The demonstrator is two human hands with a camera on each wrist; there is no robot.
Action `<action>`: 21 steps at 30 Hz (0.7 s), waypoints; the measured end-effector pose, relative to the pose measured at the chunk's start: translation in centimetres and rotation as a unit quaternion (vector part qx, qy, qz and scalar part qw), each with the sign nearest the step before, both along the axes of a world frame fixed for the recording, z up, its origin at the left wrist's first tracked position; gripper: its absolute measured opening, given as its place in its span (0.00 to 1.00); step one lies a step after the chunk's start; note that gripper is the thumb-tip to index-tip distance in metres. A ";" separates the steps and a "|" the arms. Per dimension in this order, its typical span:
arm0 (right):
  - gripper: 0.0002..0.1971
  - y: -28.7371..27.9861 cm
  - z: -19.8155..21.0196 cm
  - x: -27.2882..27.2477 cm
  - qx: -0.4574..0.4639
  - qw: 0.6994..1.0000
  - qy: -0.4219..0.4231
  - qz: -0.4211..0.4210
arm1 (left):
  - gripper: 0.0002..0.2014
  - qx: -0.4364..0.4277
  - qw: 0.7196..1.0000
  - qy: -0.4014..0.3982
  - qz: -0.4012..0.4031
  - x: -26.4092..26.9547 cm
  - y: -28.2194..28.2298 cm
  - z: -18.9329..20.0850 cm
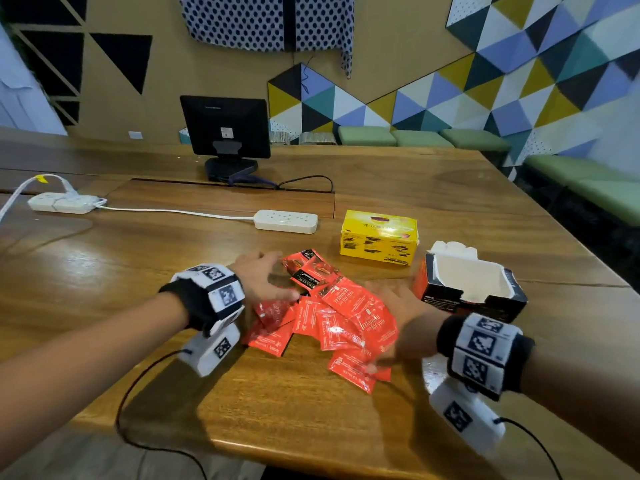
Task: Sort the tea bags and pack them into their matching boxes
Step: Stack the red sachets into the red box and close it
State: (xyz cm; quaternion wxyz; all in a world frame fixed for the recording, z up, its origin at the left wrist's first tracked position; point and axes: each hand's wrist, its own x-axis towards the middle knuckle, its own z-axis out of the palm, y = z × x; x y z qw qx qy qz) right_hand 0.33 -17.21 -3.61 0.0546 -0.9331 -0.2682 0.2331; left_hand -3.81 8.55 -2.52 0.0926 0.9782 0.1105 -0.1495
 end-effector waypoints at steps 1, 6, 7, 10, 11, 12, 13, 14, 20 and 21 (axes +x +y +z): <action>0.68 0.1 0.0 -0.6 -0.008 1.000 -0.003 0.009 | 0.52 0.003 1.000 -0.005 -0.006 1.2 -0.1 -0.2; 0.63 1.4 -0.5 -1.2 -0.029 0.998 -0.031 0.048 | 0.43 0.023 0.999 -0.025 -0.006 5.1 -1.3 -1.5; 0.62 1.7 -0.5 -1.1 -0.028 0.998 -0.034 0.053 | 0.44 0.007 1.000 -0.013 0.002 5.6 -1.5 -1.9; 0.61 2.4 -0.7 -0.4 -0.015 0.998 -0.039 0.051 | 0.43 -0.054 0.998 -0.003 0.031 6.1 -2.2 -2.3; 0.61 2.6 -0.8 -0.2 -0.010 0.998 -0.038 0.044 | 0.42 -0.066 0.997 -0.006 0.033 6.1 -2.6 -2.2; 0.60 2.7 -0.8 -0.1 -0.004 0.999 -0.038 0.037 | 0.41 -0.072 0.997 -0.007 0.034 5.7 -3.1 -1.9; 0.60 2.9 -0.9 0.1 0.003 0.999 -0.037 0.031 | 0.42 -0.080 0.996 -0.006 0.033 5.5 -3.6 -1.8; 0.60 3.0 -0.9 0.2 0.011 0.999 -0.037 0.027 | 0.44 -0.089 0.996 -0.004 0.028 5.1 -4.0 -1.3; 0.61 3.7 -1.2 0.4 0.053 0.998 -0.034 0.015 | 0.49 -0.186 0.982 -0.001 -0.023 3.6 -5.2 -1.0; 0.62 3.8 -1.2 0.4 0.062 0.997 -0.035 0.010 | 0.48 -0.189 0.981 -0.019 -0.033 3.3 -5.3 -1.2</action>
